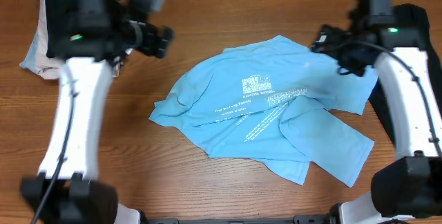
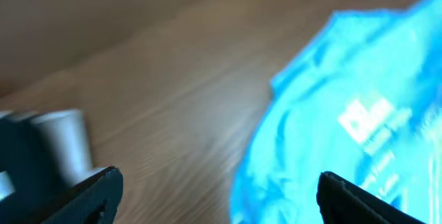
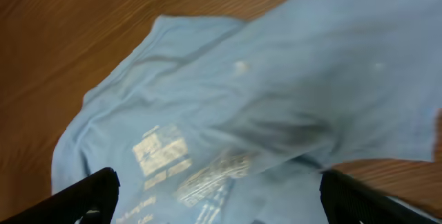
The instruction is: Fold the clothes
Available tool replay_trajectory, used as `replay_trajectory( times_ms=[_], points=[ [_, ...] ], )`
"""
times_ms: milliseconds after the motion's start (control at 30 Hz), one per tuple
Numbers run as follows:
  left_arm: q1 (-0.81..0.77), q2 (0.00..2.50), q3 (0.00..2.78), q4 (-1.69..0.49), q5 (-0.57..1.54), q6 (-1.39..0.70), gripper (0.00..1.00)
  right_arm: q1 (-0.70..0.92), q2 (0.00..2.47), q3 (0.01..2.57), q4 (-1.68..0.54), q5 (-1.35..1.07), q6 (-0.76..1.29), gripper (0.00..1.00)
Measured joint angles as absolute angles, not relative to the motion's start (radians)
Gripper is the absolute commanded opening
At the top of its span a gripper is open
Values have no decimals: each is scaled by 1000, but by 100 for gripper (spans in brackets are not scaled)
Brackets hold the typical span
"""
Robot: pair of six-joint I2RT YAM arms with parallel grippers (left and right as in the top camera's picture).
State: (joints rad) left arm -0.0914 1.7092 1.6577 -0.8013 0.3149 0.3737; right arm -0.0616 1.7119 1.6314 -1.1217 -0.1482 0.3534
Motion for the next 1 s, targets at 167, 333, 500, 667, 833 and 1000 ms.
replay_trajectory(
  times_ms=[167,333,500,667,833,1000],
  points=[
    [-237,1874,1658,-737,315,441,92,-118,1711,1631,-1145,-160,312,97],
    [-354,2005,1657,-682,302,482,93,-121,1711,1631,-1152,-160,295,98],
    [-455,2075,1657,-650,256,526,94,-121,1711,1631,-1153,-161,287,98],
    [-525,2127,1657,-640,193,571,94,-121,1711,1631,-1160,-159,284,98],
    [-543,2183,1657,-643,147,587,95,-121,1711,1631,-1164,-157,272,98],
    [-529,2225,1657,-651,114,583,97,-121,1711,1631,-1164,-156,267,98]
  ],
)
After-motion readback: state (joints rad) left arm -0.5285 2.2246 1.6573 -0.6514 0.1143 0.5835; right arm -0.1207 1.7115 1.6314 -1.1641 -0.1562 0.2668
